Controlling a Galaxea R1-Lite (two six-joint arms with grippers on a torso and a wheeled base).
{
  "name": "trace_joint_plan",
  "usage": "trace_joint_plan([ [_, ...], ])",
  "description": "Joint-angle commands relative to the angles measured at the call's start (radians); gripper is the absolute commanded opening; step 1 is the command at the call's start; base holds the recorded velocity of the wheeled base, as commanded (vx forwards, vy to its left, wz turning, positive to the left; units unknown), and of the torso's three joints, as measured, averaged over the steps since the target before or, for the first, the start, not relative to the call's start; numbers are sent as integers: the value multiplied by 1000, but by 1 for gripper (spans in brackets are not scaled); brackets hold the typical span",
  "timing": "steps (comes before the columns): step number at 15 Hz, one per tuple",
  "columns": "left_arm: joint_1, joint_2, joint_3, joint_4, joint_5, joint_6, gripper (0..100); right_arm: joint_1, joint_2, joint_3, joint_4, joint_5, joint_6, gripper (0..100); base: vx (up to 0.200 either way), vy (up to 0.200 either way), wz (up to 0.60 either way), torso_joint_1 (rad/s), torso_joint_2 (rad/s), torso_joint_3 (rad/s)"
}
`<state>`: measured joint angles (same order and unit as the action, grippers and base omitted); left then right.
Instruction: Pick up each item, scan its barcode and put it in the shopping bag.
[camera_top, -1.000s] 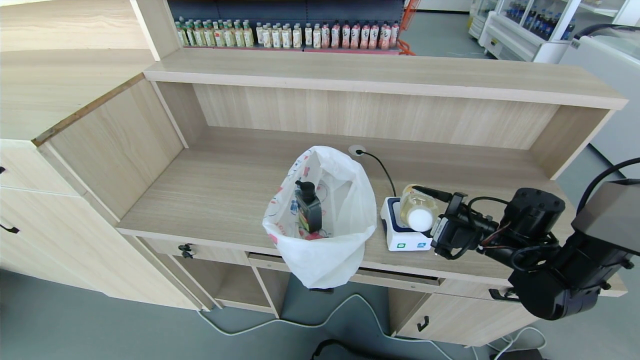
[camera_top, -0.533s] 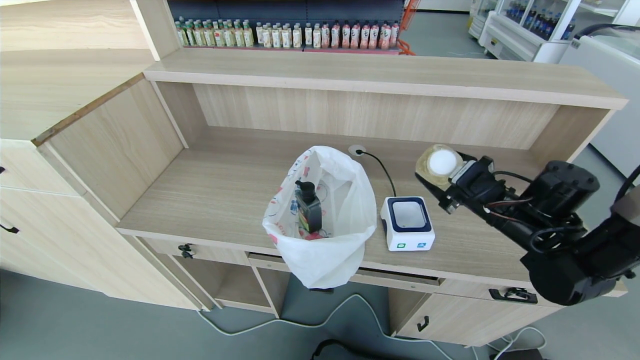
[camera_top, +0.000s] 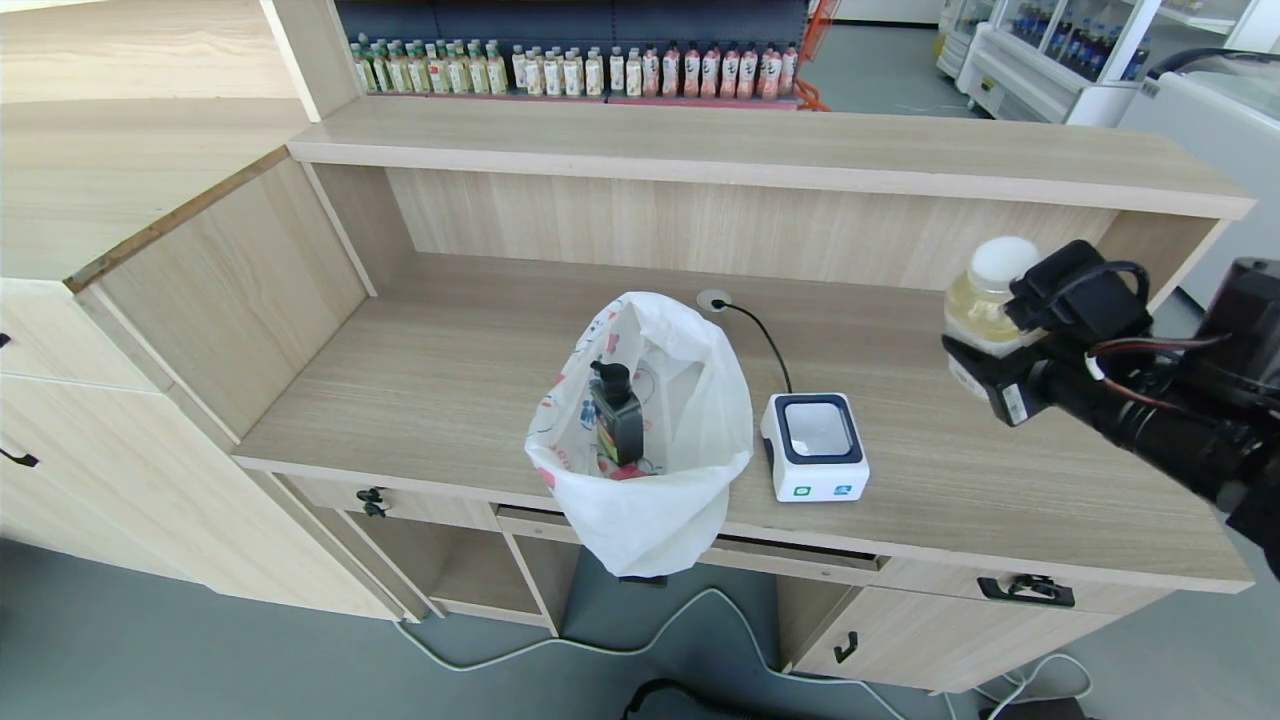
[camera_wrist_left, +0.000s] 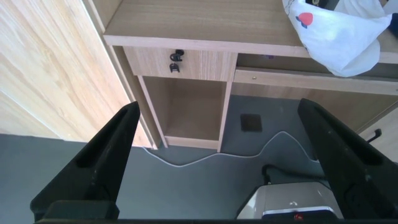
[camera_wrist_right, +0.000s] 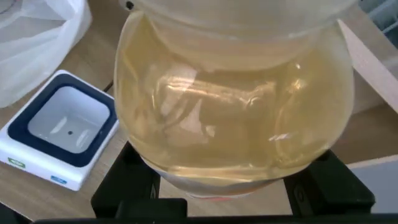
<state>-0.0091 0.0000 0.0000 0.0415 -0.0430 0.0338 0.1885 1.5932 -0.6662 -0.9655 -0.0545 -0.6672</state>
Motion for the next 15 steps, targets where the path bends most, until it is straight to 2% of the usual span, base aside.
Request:
trace_joint_plan([
  [1, 0, 2, 0, 0, 0, 0, 100, -31, -70, -7, 7, -28, -5, 0, 0, 0, 0, 0, 0, 0],
  [5, 0, 2, 0, 0, 0, 0, 100, -84, -73, 14, -21, -62, 6, 0, 0, 0, 0, 0, 0, 0],
  [8, 0, 2, 0, 0, 0, 0, 100, -60, -82, -3, -28, -54, 44, 0, 0, 0, 0, 0, 0, 0],
  [10, 0, 2, 0, 0, 0, 0, 100, -58, -111, -9, -38, 2, 41, 0, 0, 0, 0, 0, 0, 0],
  [13, 0, 2, 0, 0, 0, 0, 100, -60, -144, 20, -13, 2, 60, 0, 0, 0, 0, 0, 0, 0],
  [14, 0, 2, 0, 0, 0, 0, 100, -66, -173, 19, 73, 1, 101, 0, 0, 0, 0, 0, 0, 0],
  [15, 0, 2, 0, 0, 0, 0, 100, -69, -210, 14, 214, 1, 138, 0, 0, 0, 0, 0, 0, 0],
])
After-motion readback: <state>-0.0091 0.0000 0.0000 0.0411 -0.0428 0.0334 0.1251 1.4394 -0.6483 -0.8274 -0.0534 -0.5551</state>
